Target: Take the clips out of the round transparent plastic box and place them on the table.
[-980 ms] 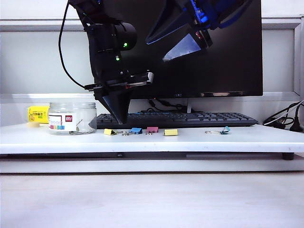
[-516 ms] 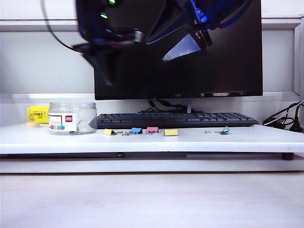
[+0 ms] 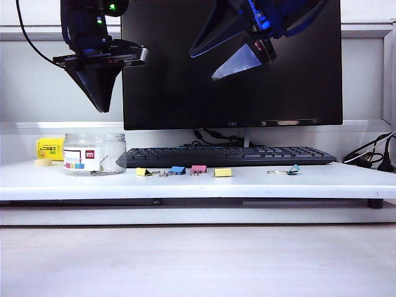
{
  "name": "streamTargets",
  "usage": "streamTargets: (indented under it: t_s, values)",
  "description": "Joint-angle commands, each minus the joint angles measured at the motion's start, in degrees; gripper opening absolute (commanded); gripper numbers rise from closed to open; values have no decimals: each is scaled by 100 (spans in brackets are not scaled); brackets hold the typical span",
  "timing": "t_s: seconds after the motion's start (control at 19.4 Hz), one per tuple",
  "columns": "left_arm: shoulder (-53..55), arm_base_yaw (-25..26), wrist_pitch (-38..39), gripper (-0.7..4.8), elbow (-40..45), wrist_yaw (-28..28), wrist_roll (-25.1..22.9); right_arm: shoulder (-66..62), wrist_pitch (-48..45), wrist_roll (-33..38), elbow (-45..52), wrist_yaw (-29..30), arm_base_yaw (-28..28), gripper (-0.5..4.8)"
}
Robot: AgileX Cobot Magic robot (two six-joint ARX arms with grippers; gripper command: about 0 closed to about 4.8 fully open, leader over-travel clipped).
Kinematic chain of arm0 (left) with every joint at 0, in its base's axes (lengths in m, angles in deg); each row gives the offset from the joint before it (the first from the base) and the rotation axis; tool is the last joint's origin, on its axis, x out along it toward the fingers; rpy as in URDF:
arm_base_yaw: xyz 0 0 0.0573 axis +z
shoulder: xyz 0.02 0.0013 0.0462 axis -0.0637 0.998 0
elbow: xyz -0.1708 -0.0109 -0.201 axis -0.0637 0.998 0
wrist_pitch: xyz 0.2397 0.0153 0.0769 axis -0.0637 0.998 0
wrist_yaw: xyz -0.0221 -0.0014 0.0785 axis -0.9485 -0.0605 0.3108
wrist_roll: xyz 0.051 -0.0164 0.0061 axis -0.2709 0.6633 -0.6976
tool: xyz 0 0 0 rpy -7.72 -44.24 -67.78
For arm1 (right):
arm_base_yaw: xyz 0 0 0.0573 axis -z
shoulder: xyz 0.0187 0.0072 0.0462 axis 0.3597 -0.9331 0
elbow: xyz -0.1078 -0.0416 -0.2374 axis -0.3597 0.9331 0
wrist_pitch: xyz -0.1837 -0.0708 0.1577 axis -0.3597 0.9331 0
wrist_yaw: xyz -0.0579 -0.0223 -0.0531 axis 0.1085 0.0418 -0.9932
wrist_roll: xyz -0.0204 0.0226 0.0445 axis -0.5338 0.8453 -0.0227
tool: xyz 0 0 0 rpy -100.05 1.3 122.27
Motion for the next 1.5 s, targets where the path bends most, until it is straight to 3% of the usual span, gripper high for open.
streamTargets:
  t_s: [0.05,0.36,1.5]
  values:
    - [-22,2,-109,57,243,7,-142,31,-57,-15,-28,31,0,378]
    - [37,2,-326,57,693,109,-315,31,-52,-11,-28,33,0,378]
    - [393,2,-356,57,710,-216,-402,28,-13,-11,-28,31,0,378]
